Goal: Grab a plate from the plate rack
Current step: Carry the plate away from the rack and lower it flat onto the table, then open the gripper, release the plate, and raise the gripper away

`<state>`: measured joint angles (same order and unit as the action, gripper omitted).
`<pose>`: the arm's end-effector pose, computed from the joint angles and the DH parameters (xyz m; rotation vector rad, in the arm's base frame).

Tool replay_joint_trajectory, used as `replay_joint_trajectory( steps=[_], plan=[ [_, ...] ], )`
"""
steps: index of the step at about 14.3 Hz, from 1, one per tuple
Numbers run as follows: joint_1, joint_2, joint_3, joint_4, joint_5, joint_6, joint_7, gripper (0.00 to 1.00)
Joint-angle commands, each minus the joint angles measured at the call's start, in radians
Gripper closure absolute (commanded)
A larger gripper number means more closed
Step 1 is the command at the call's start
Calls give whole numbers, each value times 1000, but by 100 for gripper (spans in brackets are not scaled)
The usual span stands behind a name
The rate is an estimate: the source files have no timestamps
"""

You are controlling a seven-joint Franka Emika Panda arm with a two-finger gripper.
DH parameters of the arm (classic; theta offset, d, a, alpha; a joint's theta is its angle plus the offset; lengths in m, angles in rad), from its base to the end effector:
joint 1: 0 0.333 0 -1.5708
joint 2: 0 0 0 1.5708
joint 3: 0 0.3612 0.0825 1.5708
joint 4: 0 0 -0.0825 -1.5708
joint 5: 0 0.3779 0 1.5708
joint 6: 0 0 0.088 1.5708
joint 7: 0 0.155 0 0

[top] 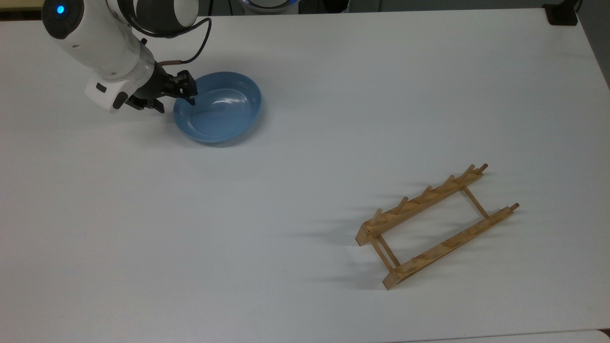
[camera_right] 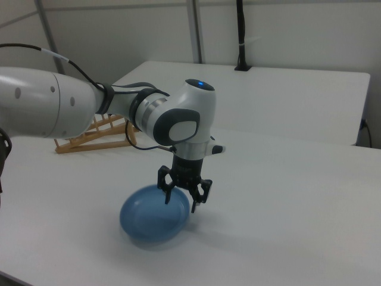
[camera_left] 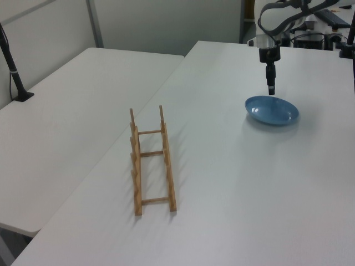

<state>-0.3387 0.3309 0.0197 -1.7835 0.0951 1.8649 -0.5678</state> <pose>0.5815 -0.1806 0.3516 -2.9215 -0.3072 0.2734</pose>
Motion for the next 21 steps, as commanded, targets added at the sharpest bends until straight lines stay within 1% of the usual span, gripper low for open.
replay_joint_trajectory(
  steps=[1, 2, 4, 7, 9, 11, 15, 18, 21],
  plan=[
    [0, -52, -4, 16, 6, 2, 2, 0],
    [1, -73, -4, 19, 6, 2, 20, 0],
    [6, -104, -3, 42, 8, 2, 107, 0],
    [17, -124, 6, 116, 9, -51, 302, 0],
    [62, -162, 5, 148, 9, -105, 450, 0],
    [72, -211, 6, 154, 9, -125, 554, 0],
    [144, -318, 2, 154, -9, -153, 741, 0],
    [211, -358, -17, 156, -49, -165, 789, 0],
    [292, -362, -64, 156, -121, -153, 821, 0]
  ],
)
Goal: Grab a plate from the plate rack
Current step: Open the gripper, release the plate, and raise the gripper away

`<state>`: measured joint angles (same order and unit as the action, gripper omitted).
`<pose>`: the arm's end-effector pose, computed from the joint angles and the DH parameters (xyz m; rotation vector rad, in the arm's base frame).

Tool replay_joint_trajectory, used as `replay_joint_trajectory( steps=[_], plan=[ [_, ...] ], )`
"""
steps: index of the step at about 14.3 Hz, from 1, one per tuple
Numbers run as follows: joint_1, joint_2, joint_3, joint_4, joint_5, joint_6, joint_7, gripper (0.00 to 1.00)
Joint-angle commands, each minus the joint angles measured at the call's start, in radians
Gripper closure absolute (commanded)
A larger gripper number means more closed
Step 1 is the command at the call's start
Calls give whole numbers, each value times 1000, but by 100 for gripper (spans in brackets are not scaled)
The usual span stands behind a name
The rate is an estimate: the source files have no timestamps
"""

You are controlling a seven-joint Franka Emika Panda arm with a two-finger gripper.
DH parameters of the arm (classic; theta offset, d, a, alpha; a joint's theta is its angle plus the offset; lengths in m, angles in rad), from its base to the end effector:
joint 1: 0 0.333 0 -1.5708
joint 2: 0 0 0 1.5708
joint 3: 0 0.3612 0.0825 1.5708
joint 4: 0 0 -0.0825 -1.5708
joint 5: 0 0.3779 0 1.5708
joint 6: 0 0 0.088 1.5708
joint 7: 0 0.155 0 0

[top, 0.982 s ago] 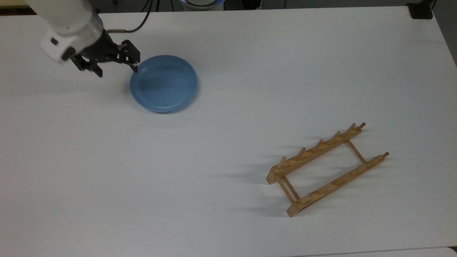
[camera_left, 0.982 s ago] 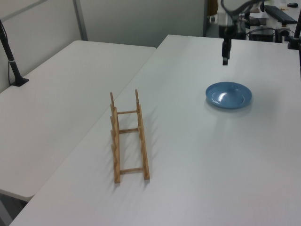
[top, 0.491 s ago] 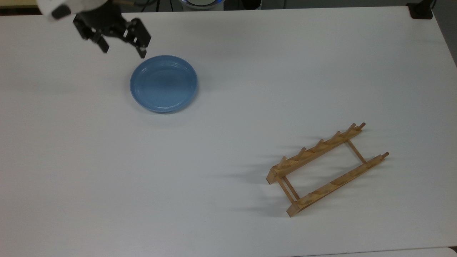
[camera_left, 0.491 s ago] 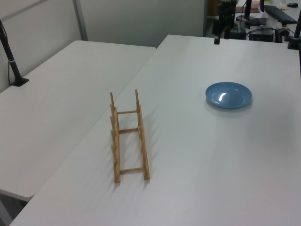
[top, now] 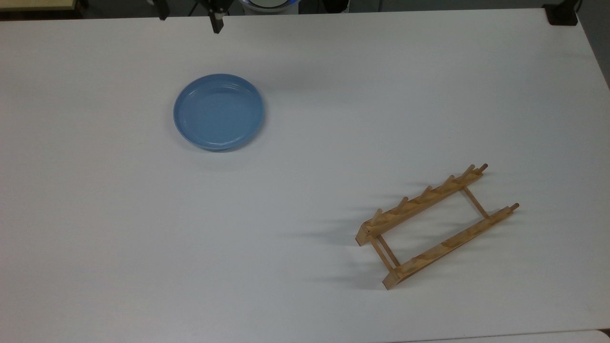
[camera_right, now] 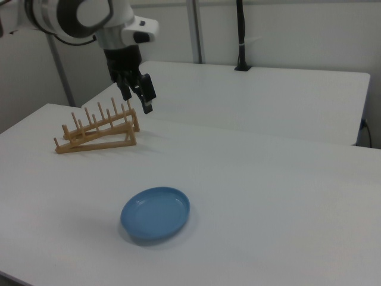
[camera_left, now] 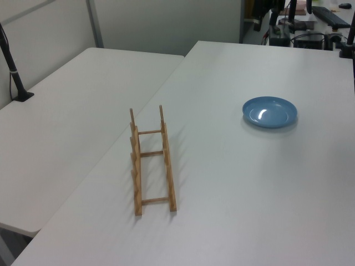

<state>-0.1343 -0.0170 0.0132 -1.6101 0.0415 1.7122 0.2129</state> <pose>0.5584 -0.0620 0.6263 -3.0459 0.5188 -0.1811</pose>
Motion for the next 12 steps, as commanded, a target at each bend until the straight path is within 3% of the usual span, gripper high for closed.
replay_joint_trajectory(
  steps=[1, 7, 12],
  plan=[
    [106, -12, -64, -17, -92, 3, 31, 0],
    [128, -5, -64, -24, -100, 24, -136, 0],
    [127, -6, -64, -22, -98, 20, -139, 0]
  ],
)
